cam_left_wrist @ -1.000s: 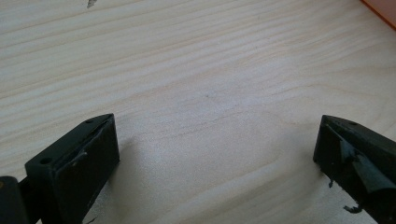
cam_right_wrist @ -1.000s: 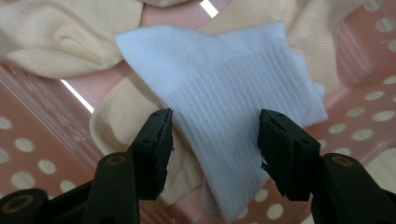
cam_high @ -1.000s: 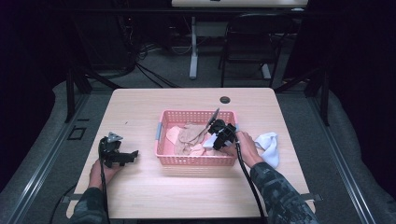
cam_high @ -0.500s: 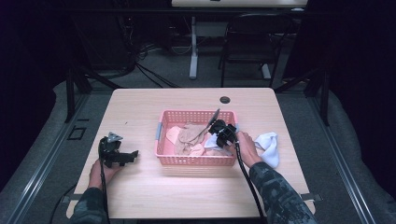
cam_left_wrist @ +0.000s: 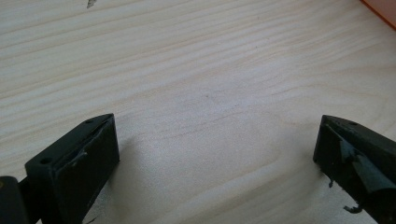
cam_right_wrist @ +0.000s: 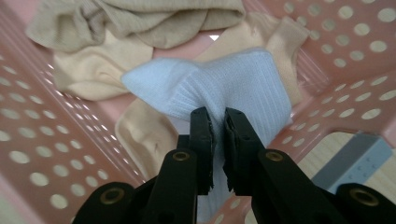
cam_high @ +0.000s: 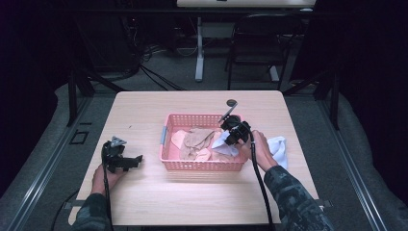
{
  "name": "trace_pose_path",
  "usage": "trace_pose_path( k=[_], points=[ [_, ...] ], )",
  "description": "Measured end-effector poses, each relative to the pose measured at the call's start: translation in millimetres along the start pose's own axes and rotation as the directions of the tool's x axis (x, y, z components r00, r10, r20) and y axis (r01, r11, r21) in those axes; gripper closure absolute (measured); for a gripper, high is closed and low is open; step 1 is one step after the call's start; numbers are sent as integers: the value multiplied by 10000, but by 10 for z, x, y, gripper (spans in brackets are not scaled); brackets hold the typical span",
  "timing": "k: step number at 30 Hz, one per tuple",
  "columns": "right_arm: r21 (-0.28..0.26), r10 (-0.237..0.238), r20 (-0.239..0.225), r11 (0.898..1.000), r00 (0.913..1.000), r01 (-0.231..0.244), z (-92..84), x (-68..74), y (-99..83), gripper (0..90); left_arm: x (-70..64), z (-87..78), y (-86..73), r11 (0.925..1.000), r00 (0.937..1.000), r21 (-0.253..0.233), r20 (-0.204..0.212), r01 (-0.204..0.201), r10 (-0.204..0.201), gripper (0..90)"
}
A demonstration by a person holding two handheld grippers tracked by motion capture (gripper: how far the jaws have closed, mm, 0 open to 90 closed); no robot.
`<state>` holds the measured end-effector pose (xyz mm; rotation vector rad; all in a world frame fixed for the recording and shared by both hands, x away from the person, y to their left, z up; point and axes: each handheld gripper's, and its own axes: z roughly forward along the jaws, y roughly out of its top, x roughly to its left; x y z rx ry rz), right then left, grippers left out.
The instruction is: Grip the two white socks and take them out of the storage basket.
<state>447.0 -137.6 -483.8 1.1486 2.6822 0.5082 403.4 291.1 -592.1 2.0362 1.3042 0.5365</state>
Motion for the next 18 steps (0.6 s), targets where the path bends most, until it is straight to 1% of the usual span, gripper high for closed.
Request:
trace_pose_path(
  k=[2,3,4,5,6,7,8,10,11,12,13,14,15,16,18],
  points=[
    [-116,22,-78,9999,10000,-23,-65,-19,6,822,0,0,0,10000,10000,1,0,3,-3,1],
    [-116,22,-78,9999,10000,-23,-65,-19,6,822,0,0,0,10000,10000,1,0,3,-3,1],
    [-336,92,-139,9994,9999,-97,-120,-32,9,822,0,0,0,10000,10000,3,2,-1,1,1],
    [-344,79,-107,9994,9999,-82,-144,-35,13,822,0,0,0,10000,10000,1,1,2,-2,1],
    [-210,-87,-156,9997,9998,84,-186,-51,25,822,0,0,0,10000,10000,3,0,1,-1,1],
    [-543,97,-149,9985,9998,-105,-201,-42,20,822,0,0,0,10000,10000,2,-2,5,-5,1],
    [-511,25,-164,9987,9999,-34,-238,-51,29,823,0,0,0,10000,10000,1,-2,1,-1,1],
    [-826,180,-212,9964,9996,-197,-281,-45,36,822,0,0,0,10000,10000,3,0,1,-1,1],
    [-728,49,-176,9973,9998,-62,-326,-56,50,822,0,0,0,10000,10000,3,1,2,-2,1],
    [-871,142,-207,9961,9997,-160,-343,-53,53,823,0,0,0,10000,10000,3,-1,1,-1,1],
    [-809,45,-174,9967,9998,-59,-373,-59,61,822,0,0,0,10000,10000,2,-1,3,-3,1],
    [-863,48,-216,9962,9998,-66,-388,-62,65,822,0,0,0,10000,10000,2,1,6,-6,1],
    [-1253,318,-253,9915,9992,-348,-372,-45,55,822,0,0,0,10000,10000,0,-2,5,-5,1],
    [-912,65,-236,9958,9997,-86,-419,-67,70,823,0,0,0,10000,10000,0,-2,5,-5,1],
    [-988,51,-223,9951,9997,-73,-442,-72,73,822,0,0,0,10000,10000,2,0,2,-2,1]
  ],
)
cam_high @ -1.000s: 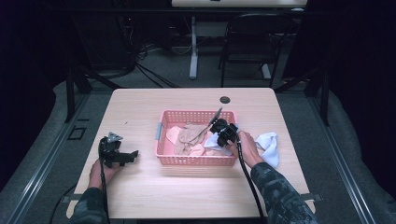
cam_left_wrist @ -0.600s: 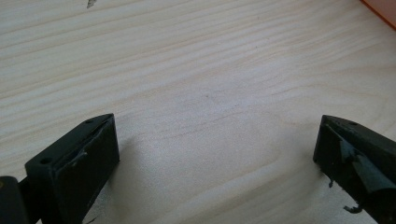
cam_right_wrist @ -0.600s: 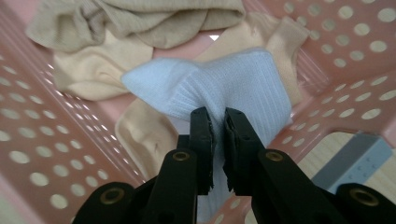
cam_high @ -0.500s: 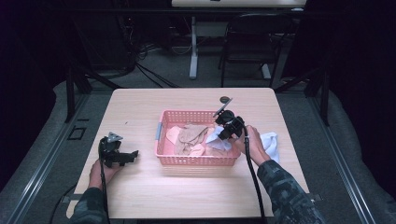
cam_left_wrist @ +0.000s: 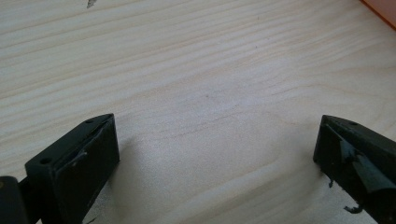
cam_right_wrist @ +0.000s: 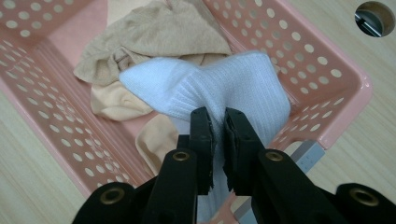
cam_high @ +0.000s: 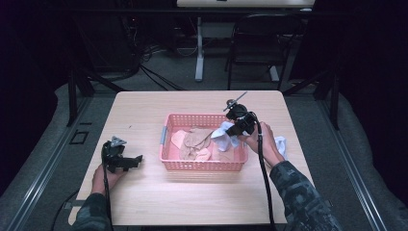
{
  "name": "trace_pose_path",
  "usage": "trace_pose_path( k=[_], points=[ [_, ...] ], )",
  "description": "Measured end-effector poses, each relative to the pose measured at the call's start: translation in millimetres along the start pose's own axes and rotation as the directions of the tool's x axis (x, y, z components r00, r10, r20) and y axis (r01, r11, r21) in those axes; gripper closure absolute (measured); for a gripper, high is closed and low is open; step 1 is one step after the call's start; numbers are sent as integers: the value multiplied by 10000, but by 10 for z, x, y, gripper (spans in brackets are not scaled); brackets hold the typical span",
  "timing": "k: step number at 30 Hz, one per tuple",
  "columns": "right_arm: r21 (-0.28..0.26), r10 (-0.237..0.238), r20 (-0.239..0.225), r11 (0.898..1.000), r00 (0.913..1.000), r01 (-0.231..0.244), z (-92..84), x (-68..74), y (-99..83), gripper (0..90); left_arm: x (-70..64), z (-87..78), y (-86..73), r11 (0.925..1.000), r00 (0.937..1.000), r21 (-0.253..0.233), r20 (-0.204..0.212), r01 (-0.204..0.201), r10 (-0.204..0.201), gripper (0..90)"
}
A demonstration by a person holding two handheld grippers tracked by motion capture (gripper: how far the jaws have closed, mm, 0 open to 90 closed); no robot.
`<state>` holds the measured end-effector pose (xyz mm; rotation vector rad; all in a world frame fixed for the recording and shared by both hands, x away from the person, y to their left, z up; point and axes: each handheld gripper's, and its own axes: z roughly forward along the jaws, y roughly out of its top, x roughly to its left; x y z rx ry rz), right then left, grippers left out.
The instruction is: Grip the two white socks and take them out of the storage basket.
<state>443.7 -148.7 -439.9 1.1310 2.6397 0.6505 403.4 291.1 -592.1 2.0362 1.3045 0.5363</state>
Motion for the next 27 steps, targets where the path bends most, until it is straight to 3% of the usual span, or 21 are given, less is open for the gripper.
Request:
trace_pose_path(
  k=[12,27],
  points=[
    [-580,91,-69,9983,9999,-95,-252,-64,52,823,1,-2,0,10000,10000,19,-5,-27,27,1],
    [-1638,171,257,9864,9995,-127,-782,-150,80,823,-1,7,6,10000,10000,-3,24,-58,59,1]
  ],
)
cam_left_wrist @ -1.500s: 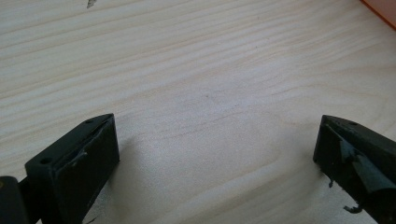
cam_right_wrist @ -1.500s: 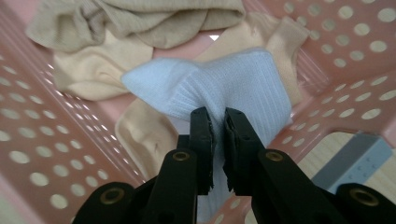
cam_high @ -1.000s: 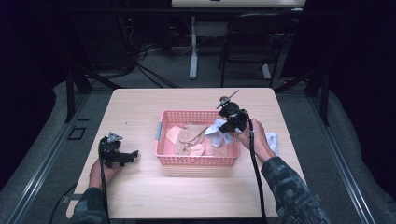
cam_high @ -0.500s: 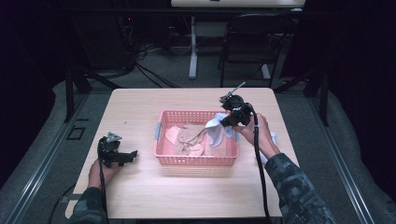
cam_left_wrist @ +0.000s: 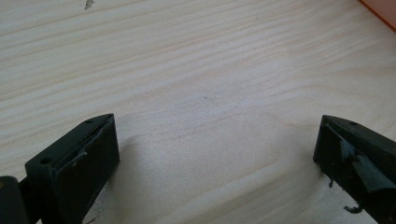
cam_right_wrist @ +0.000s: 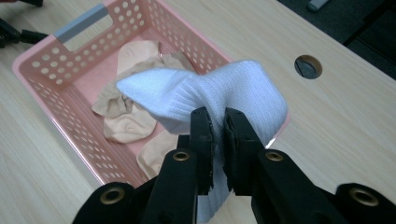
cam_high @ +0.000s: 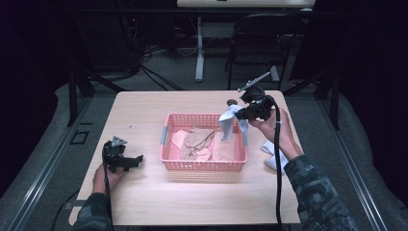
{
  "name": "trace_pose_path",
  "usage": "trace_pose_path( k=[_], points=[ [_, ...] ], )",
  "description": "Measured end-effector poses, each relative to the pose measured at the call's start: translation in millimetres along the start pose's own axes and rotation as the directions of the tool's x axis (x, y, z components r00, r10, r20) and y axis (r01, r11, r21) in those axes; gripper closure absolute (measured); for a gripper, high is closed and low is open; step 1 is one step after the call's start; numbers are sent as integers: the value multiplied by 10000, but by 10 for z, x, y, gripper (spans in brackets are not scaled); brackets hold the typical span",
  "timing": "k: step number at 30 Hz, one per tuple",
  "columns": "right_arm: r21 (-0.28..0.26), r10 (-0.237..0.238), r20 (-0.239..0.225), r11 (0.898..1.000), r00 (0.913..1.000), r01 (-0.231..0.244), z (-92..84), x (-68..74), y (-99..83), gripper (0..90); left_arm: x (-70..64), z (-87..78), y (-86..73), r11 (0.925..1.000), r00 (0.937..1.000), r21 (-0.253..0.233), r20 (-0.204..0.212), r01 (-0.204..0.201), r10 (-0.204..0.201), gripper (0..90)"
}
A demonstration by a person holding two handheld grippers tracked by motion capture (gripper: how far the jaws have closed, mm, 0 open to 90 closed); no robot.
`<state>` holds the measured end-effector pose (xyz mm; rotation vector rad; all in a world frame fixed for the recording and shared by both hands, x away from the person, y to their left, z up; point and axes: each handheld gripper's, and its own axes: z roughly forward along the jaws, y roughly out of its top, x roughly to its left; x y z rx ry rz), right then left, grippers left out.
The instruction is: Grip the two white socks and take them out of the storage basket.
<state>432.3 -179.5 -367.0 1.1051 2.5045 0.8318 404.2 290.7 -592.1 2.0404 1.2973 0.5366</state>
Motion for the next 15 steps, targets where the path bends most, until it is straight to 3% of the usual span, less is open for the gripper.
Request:
trace_pose_path(
  k=[15],
  points=[
    [-779,105,327,9969,9994,-79,-404,-94,49,823,0,-1,0,10000,10000,12,3,-2,2,1]
  ],
)
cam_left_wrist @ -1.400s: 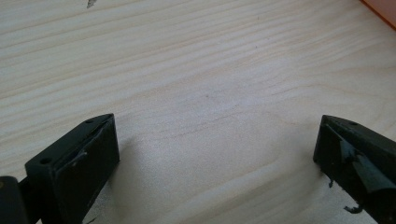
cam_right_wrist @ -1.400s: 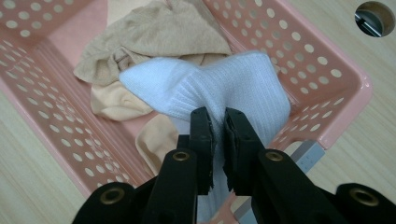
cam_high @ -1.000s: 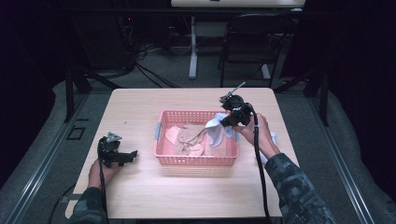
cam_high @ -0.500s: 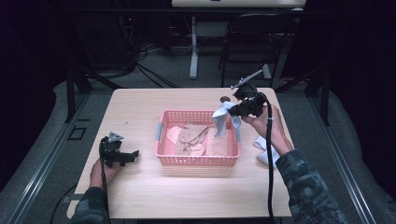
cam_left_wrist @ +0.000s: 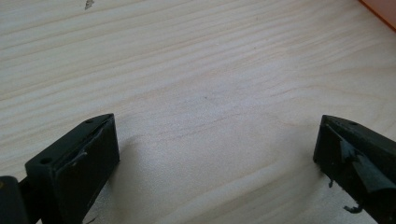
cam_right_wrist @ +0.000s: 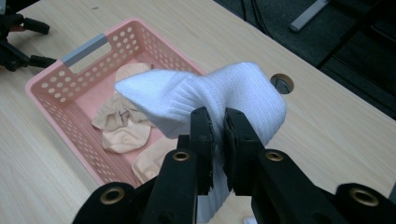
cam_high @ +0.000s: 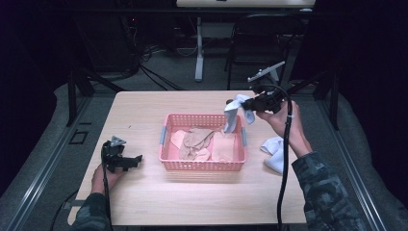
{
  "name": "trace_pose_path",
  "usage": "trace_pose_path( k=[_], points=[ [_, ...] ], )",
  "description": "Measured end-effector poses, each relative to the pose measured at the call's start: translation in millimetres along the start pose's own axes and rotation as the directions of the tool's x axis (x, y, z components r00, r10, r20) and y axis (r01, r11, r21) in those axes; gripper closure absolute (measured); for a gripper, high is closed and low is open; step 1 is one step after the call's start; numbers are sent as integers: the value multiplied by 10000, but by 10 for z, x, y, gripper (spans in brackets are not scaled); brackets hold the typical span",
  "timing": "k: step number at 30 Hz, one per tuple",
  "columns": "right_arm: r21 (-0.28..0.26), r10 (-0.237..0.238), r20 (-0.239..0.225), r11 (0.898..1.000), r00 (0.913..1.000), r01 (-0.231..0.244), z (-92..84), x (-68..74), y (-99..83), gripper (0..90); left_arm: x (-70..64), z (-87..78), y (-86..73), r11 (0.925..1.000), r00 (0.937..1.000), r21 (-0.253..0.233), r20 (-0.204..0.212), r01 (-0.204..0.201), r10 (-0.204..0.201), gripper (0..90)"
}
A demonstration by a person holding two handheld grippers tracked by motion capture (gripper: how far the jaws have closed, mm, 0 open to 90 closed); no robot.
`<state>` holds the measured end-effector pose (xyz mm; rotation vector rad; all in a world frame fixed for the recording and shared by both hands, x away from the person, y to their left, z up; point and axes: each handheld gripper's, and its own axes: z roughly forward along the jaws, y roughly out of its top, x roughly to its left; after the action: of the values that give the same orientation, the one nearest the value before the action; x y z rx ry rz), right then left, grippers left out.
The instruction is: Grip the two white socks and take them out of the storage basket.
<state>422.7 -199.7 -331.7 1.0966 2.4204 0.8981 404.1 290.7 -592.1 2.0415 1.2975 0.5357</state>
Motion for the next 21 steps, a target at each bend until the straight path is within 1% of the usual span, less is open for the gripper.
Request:
trace_pose_path(
  k=[4,5,6,13,17,20,21],
  points=[
    [-162,106,151,9998,9998,-104,-142,-77,-22,823,0,1,0,10000,10000,-15,-4,0,0,1],
    [-162,106,151,9998,9998,-104,-142,-77,-22,823,0,1,0,10000,10000,-12,0,2,-2,1],
    [-270,200,275,9995,9994,-193,-222,-130,-51,823,-1,0,0,10000,10000,-5,4,10,-10,1],
    [-459,696,655,9967,9954,-667,-422,-337,-215,823,-1,0,0,10000,10000,-2,-5,7,-7,1],
    [-443,1028,918,9941,9905,-990,-477,-483,-340,823,0,-1,0,10000,10000,6,-5,2,-2,1],
    [-370,1350,1089,9906,9848,-1317,-444,-602,-464,823,0,1,0,10000,10000,-12,-7,5,-5,1],
    [-370,1350,1089,9906,9848,-1317,-444,-602,-464,823,0,1,0,10000,10000,-12,-7,5,-5,1]
  ],
)
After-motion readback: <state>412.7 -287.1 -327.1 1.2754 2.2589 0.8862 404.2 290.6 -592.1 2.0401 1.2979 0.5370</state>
